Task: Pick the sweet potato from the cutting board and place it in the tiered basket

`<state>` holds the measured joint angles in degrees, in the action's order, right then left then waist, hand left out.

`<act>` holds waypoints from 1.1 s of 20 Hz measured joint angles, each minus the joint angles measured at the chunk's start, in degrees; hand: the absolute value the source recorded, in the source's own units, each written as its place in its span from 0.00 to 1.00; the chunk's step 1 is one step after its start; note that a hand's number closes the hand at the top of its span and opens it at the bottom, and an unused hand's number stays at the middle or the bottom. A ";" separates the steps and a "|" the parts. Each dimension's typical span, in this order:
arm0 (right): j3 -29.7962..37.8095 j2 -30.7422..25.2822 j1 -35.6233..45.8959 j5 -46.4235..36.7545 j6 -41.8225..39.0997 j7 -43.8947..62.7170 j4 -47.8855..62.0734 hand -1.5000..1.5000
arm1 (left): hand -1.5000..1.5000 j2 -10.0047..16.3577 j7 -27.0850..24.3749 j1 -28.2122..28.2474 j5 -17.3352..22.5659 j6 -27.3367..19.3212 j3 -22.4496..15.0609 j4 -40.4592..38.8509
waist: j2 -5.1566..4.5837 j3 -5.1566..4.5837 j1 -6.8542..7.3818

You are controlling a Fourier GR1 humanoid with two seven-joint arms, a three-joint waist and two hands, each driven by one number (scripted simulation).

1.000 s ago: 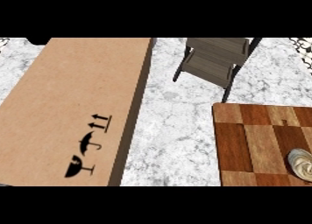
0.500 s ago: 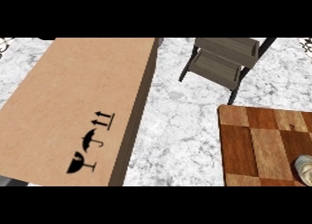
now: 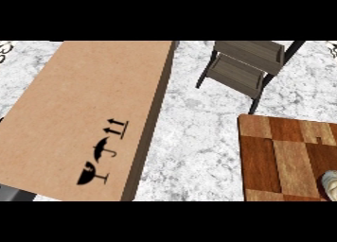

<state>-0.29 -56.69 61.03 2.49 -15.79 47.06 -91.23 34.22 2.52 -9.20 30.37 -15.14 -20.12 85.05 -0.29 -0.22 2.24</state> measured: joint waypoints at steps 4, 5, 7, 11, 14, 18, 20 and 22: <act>-4.38 5.55 6.63 -4.17 0.50 0.50 6.90 1.00 | 0.50 -0.33 1.14 0.49 -0.58 0.09 0.53 1.18 | 0.02 0.05 -0.12; -5.00 6.63 7.85 -4.94 0.29 0.92 8.10 1.00 | 0.50 -0.73 0.89 0.86 -0.83 0.20 0.65 0.91 | 0.05 0.06 -0.32; -6.21 9.12 10.41 -6.47 0.21 2.01 10.86 1.00 | 0.50 -1.24 1.18 0.91 -1.27 0.24 0.92 0.81 | 0.10 0.10 -0.55; -7.09 12.74 13.40 -9.18 -0.26 1.80 16.61 1.00 | 0.50 -1.81 0.81 1.75 -1.86 0.99 2.08 0.54 | 0.15 0.13 -0.91; -7.86 15.76 13.87 -11.84 0.85 0.50 19.63 1.00 | 0.50 -2.20 1.63 2.08 -2.44 0.93 2.59 1.72 | 0.17 0.13 -1.04; -8.41 18.00 13.64 -15.87 2.18 -3.41 23.36 1.00 | 0.50 -3.01 1.79 2.64 -3.63 1.17 3.11 1.97 | 0.15 0.16 -1.27; -8.89 19.82 14.32 -18.24 3.58 -4.51 25.59 1.00 | 0.50 -3.27 1.63 2.70 -3.81 1.90 3.78 1.48 | 0.13 0.18 -1.25; -8.99 20.87 14.60 -20.60 5.13 -6.58 28.40 1.00 | 0.50 -3.16 2.18 3.01 -3.87 2.31 4.42 2.04 | 0.11 0.18 -1.16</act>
<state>-9.28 -35.82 75.63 -18.11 -10.65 40.48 -62.84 31.06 4.70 -6.19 26.50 -12.82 -15.69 87.09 -0.18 -0.05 1.09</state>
